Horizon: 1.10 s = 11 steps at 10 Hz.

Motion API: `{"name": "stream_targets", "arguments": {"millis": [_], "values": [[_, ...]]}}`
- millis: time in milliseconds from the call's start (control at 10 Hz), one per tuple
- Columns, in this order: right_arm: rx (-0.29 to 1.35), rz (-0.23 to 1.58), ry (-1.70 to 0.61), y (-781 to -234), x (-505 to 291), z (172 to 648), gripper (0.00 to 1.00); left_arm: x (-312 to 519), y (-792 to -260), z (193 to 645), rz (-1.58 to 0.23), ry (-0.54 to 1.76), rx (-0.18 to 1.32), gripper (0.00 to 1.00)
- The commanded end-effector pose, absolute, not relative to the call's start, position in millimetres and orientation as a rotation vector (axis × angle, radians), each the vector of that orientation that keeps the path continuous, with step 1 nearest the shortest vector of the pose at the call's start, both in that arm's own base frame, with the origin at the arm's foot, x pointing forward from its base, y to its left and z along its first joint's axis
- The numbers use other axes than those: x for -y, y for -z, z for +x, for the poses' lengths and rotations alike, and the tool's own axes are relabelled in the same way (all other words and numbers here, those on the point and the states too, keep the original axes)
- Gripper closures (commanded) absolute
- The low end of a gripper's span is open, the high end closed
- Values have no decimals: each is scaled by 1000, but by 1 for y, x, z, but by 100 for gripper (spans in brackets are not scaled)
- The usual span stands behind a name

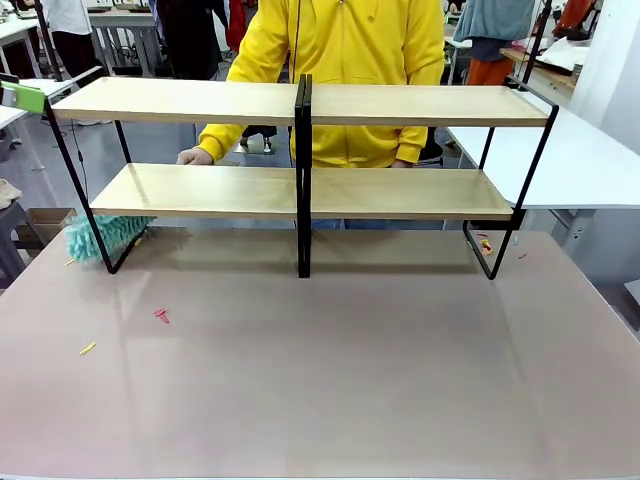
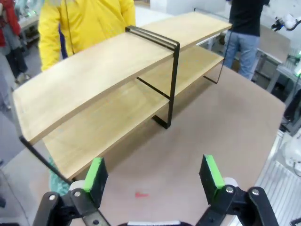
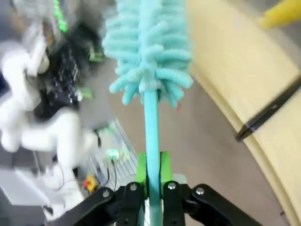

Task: Clean the shelves.
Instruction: Clean another randomly selected level of the Shelf with the Duster.

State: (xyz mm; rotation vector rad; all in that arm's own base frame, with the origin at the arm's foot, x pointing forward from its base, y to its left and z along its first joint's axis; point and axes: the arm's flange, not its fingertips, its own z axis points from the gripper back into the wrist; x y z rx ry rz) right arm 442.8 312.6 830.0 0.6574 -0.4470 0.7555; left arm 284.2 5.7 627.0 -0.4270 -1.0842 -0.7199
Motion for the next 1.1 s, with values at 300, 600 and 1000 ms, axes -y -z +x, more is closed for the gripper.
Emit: {"name": "stream_targets", "arguments": {"millis": [300, 600, 1000], "values": [[447, 657, -755, -830, -313, 443, 87, -5, -626, 285, -426, 719, 1088, 0], [502, 729, -660, -839, -249, 436, 87, -5, -626, 285, -426, 719, 1088, 0], [457, 900, -654, -819, -41, 430, 87, -5, -626, 285, -426, 719, 1088, 0]]}}
